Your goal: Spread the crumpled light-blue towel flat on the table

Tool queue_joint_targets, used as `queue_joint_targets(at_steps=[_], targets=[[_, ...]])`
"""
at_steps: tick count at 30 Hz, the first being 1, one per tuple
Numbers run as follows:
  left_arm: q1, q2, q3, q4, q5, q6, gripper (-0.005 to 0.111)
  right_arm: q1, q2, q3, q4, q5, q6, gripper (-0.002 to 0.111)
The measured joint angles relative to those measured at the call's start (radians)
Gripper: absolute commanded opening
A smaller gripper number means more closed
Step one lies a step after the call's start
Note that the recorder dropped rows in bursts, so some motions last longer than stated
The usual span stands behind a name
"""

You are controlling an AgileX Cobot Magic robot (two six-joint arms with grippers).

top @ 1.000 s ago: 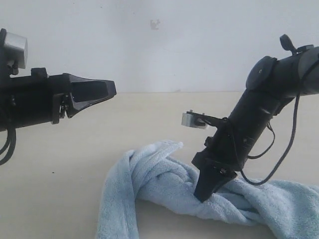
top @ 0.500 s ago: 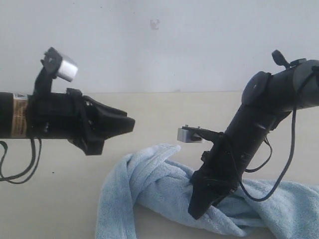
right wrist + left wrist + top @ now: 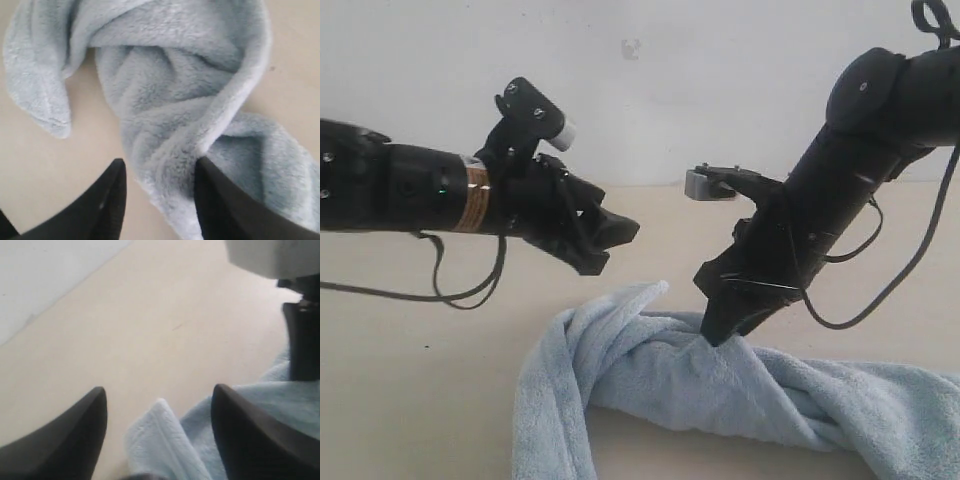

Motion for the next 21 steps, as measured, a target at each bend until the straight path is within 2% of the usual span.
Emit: queue_joint_targets(at_steps=[3, 8, 11, 14, 21], targets=[[-0.011, 0.092, -0.093, 0.062, 0.048, -0.023, 0.059, 0.000, -0.004, -0.002, -0.107, -0.021, 0.110, 0.042], [-0.015, 0.229, -0.228, 0.241, 0.058, -0.252, 0.059, 0.000, -0.004, -0.002, -0.235, -0.069, 0.207, 0.042], [-0.016, 0.283, -0.275, 0.275, 0.012, -0.333, 0.059, 0.000, -0.004, -0.002, -0.280, -0.092, 0.243, 0.042], [-0.019, 0.315, -0.298, 0.287, -0.024, -0.349, 0.059, 0.000, -0.004, -0.002, -0.340, -0.107, 0.295, 0.042], [-0.026, 0.341, -0.303, 0.292, -0.020, -0.270, 0.059, -0.043, -0.004, -0.002, -0.436, -0.138, 0.421, 0.042]])
